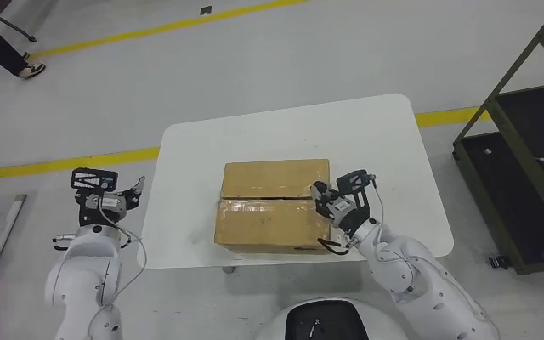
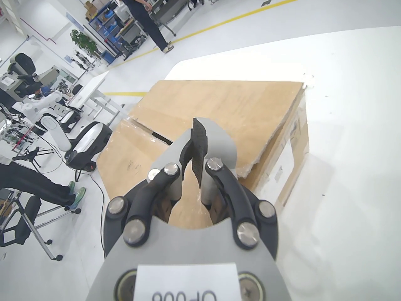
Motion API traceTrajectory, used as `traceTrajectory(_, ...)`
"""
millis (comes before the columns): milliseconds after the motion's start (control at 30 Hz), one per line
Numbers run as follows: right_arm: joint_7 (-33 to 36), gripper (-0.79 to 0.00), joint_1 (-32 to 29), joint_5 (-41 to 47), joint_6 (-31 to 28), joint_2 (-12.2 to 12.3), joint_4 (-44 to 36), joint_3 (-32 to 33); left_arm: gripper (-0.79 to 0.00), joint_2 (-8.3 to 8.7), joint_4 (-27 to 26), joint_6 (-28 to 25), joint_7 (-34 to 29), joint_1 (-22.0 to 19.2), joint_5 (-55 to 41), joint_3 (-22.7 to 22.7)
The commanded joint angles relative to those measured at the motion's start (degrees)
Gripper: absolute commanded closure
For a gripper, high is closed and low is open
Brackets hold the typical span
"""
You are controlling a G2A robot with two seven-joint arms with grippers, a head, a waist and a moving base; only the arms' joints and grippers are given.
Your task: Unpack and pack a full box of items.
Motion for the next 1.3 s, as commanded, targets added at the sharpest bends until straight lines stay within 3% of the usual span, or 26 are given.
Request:
traceTrajectory(0, -0.51, -0.185, -0.62, -0.05, 0.07, 0.12, -1.28, 0.86, -0.785, -0.18, -2.05, -1.13, -0.18, 0.17, -1.71, 3.28)
traceTrajectory(333, -1.12, -0.262, -5.61, -1.12, 1.1, 1.15, -5.75, 7.52, -0.785, -1.08, -7.19, -8.54, -0.92, -2.01, -4.76, 22.83)
traceTrajectory(500, -1.53, -0.256, -8.36, -0.68, 1.22, 1.62, -6.44, 11.06, -0.785, -1.49, -4.75, -12.3, -2.27, -6.43, 5.36, 33.9)
traceTrajectory(600, -1.74, -0.24, -9.6, -0.15, 1.0, 1.81, -6.99, 12.55, -0.785, -1.62, -2.33, -14.78, -2.89, -9.56, 12.25, 38.22)
traceTrajectory(867, -1.74, -0.212, -11.9, 0.31, 0.25, 2.17, -8.35, 14.54, -0.785, -2.34, 4.55, -17.63, -5.32, -15.59, 19.83, 44.1)
traceTrajectory(1033, -1.88, -0.209, -12.32, 0.41, 0.11, 2.25, -8.75, 14.68, -0.785, -2.51, 7.77, -19.0, -5.0, -17.97, 22.46, 44.99)
traceTrajectory(1100, -1.91, -0.166, -12.36, 0.43, 0.04, 2.28, -8.76, 14.72, -0.785, -2.53, 8.74, -19.34, -4.89, -18.57, 23.48, 45.06)
traceTrajectory(1267, -2.11, -0.182, -12.42, 0.6, 0.05, 2.33, -8.69, 14.77, -0.785, -2.67, 11.03, -19.97, -3.95, -19.62, 25.18, 45.8)
